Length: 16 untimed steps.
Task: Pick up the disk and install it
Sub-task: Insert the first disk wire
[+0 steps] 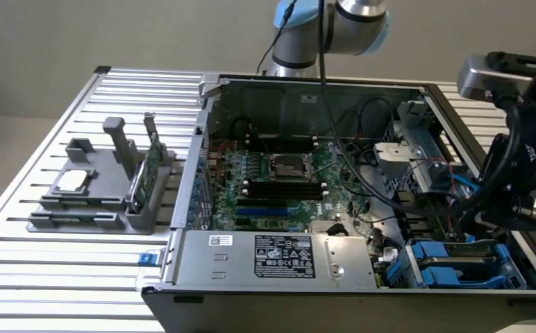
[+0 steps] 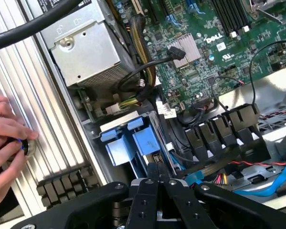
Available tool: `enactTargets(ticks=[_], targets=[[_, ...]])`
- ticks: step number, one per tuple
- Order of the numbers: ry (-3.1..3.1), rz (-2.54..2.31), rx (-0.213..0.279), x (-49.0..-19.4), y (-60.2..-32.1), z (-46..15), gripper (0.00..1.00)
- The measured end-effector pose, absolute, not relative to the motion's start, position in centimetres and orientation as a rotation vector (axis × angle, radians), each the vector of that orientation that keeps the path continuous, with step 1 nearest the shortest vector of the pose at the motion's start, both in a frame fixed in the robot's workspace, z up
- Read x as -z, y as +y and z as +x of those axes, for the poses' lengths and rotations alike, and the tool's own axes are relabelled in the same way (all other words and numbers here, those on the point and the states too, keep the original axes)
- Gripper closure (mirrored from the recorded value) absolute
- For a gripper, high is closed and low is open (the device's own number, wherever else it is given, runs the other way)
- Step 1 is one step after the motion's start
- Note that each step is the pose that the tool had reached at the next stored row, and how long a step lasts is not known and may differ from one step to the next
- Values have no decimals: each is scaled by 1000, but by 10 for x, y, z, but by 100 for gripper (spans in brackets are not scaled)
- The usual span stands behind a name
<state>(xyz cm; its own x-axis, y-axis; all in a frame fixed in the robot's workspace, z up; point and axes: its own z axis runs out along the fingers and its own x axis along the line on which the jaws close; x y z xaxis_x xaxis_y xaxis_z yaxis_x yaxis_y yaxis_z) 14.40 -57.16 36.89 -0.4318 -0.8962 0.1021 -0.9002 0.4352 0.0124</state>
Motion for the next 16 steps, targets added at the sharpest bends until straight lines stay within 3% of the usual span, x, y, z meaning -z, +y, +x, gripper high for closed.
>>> enactTargets(ticks=[16], targets=[[-2735,1344,-44,-377,-572,144,89]])
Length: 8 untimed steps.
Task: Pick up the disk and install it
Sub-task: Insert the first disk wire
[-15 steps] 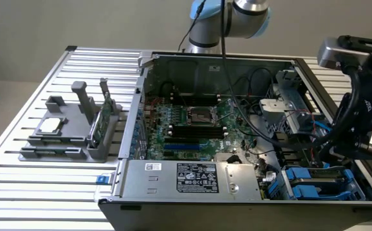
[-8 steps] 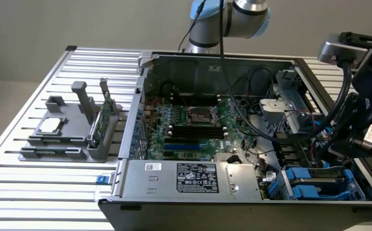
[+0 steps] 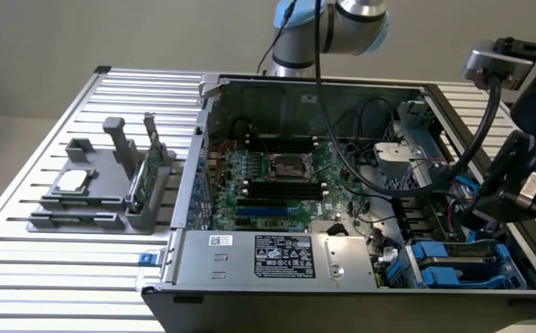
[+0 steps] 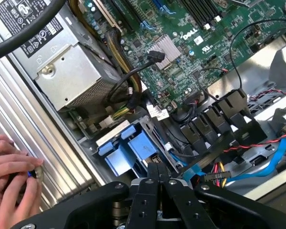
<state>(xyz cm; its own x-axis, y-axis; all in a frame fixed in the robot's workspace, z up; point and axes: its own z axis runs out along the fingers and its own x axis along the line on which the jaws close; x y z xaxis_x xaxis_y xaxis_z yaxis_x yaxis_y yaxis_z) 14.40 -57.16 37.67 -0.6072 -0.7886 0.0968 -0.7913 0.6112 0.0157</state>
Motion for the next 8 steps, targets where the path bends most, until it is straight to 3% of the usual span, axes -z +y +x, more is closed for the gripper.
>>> enactTargets(ticks=[8], targets=[[-2790,1255,-45,-383,-572,144,89]])
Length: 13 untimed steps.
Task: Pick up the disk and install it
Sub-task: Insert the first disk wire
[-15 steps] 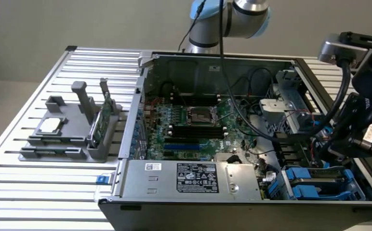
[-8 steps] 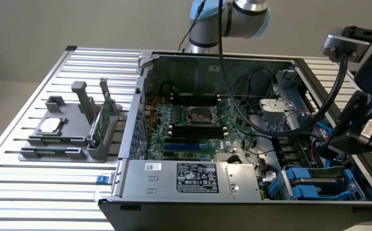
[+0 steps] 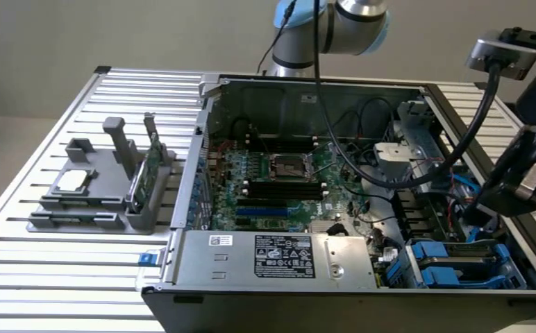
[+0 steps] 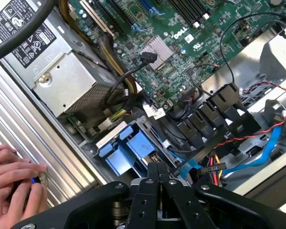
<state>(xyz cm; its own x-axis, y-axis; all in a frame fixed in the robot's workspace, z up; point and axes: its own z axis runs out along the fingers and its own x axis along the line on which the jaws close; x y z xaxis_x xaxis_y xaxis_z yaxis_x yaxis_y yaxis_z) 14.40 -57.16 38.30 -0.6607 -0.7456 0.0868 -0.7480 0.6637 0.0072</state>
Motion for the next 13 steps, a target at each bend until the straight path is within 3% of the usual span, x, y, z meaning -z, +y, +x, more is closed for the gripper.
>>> enactTargets(ticks=[13], targets=[[-2886,1080,-15,-383,-572,144,89]])
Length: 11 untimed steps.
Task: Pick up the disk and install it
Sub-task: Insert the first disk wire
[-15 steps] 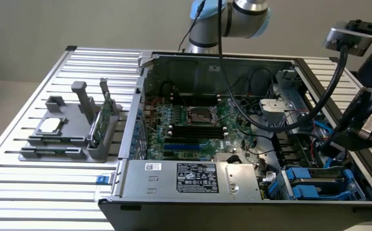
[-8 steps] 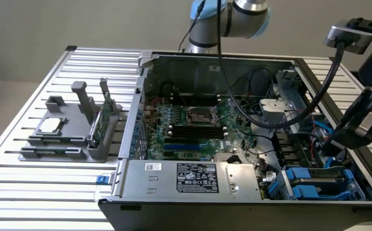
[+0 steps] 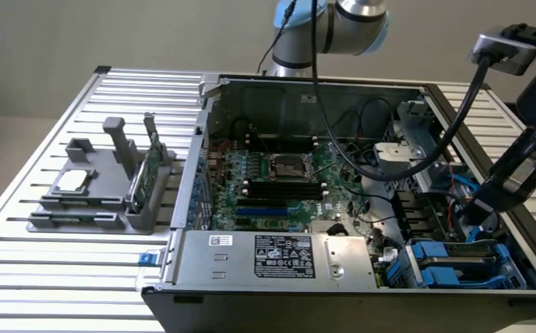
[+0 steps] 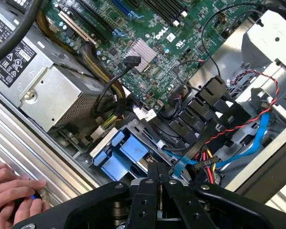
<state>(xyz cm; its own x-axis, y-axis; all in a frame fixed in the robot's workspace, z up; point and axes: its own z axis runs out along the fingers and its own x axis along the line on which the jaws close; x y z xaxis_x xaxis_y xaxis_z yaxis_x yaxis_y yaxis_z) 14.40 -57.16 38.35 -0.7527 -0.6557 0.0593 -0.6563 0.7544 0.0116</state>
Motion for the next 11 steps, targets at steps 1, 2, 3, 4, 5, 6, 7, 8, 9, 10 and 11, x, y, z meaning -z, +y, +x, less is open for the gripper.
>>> enactTargets(ticks=[1,2,3,4,5,6,7,8,9,10,11], targets=[[-2893,1066,-11,-383,-572,144,89],[-2900,1053,-8,-384,-572,144,89],[-2907,1039,-4,-384,-572,144,89],[-2914,1024,1,-383,-572,144,89],[-2920,1011,5,-383,-572,144,89],[-2926,999,8,-384,-572,144,89],[-2933,986,11,-384,-572,144,89],[-2939,973,15,-383,-572,144,89],[-2945,961,17,-384,-572,144,89],[-2952,947,20,-384,-572,144,89],[-2958,935,21,-384,-572,144,89]])
